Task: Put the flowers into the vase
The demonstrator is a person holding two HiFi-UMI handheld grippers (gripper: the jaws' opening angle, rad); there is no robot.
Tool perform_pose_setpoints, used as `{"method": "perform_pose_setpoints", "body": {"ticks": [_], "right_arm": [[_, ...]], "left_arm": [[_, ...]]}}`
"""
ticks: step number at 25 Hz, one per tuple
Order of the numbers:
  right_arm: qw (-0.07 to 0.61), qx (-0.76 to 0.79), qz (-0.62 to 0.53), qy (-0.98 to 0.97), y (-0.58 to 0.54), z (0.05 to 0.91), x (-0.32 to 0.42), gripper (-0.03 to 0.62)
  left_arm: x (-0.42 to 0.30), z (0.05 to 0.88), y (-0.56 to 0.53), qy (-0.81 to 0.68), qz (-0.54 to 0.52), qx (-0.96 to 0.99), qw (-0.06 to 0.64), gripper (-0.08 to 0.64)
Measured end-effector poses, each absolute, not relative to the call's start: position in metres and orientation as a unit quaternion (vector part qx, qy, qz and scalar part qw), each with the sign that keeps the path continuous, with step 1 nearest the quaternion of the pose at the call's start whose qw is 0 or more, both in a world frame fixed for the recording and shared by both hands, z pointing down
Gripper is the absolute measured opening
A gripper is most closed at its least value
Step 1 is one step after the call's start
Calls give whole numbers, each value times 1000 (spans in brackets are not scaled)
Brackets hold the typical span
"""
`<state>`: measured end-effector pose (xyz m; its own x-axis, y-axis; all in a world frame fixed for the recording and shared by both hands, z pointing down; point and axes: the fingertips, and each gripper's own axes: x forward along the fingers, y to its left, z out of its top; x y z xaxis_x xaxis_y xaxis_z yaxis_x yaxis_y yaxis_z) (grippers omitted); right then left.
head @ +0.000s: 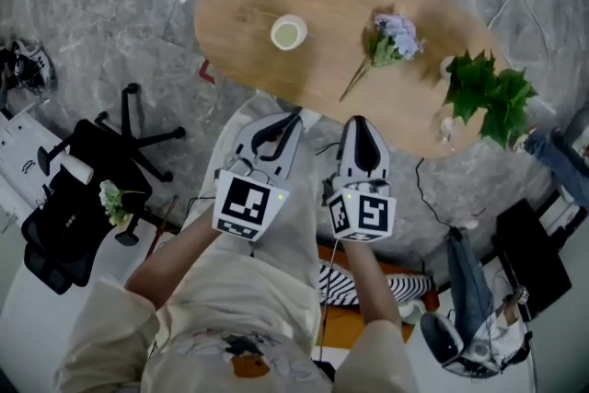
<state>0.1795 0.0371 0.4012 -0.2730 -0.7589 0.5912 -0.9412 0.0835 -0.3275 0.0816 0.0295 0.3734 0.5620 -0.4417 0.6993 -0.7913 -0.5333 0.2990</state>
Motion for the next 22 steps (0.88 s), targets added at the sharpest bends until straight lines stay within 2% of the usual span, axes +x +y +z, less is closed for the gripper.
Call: {"method": "perform_pose_setpoints", "body": {"ticks": [7, 10, 13, 22], "right_arm": [[158, 573, 373, -712, 11, 453, 184, 11], [159, 567, 391, -708, 9, 473, 186, 80], [162, 569, 411, -693, 13, 495, 190, 111], [168, 599, 469, -627, 15, 562, 214, 120]], "left_arm": [[76, 405, 18, -385, 285, 817, 322, 21], [79, 415, 17, -381, 284, 820, 321, 21], [81, 431, 18, -376, 290, 820, 320, 21], [74, 464, 20, -373, 304, 812, 331, 21]]}}
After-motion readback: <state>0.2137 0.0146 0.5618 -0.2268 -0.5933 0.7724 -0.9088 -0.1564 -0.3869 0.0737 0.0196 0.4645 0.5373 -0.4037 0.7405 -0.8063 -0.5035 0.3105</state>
